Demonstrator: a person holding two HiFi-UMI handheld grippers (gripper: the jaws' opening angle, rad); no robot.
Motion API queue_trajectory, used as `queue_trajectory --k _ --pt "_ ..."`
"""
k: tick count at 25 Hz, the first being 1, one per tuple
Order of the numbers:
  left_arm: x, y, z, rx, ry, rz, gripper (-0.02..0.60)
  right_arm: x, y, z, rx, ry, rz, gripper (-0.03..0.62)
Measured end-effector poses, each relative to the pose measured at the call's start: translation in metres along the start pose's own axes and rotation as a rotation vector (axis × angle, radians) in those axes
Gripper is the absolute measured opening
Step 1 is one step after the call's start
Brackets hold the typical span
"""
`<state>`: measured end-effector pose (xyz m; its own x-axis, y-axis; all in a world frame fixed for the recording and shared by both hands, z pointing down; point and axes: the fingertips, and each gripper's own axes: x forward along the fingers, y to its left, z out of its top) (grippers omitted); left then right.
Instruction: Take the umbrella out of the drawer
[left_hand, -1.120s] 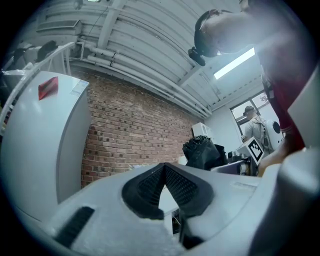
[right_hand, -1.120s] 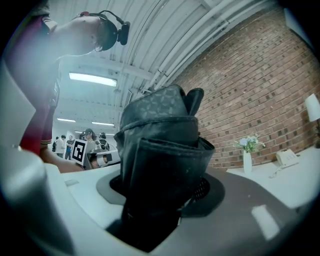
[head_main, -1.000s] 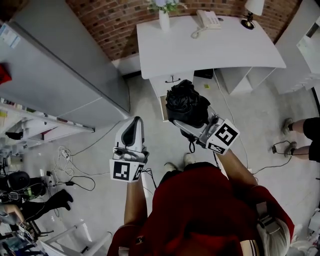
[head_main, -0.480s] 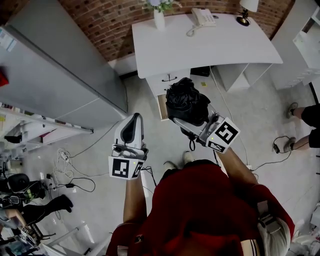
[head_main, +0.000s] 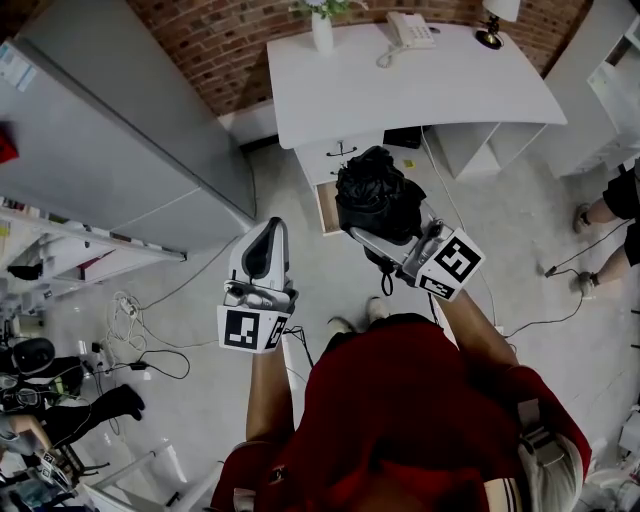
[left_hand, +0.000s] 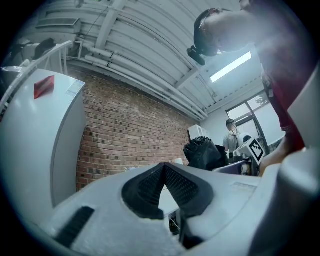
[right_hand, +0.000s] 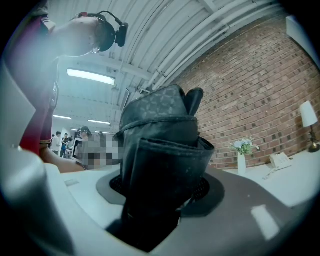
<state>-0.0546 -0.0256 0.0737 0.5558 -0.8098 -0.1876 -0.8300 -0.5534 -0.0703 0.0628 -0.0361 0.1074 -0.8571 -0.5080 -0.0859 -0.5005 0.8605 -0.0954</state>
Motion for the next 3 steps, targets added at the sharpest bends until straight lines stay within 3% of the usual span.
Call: queue_trajectory --k 3 --pt "-0.0024 0.0013 0.0001 -0.001 -0.003 0.003 0.003 0.0014 0.0028 -0.0002 -0.004 0.000 0.003 0.265"
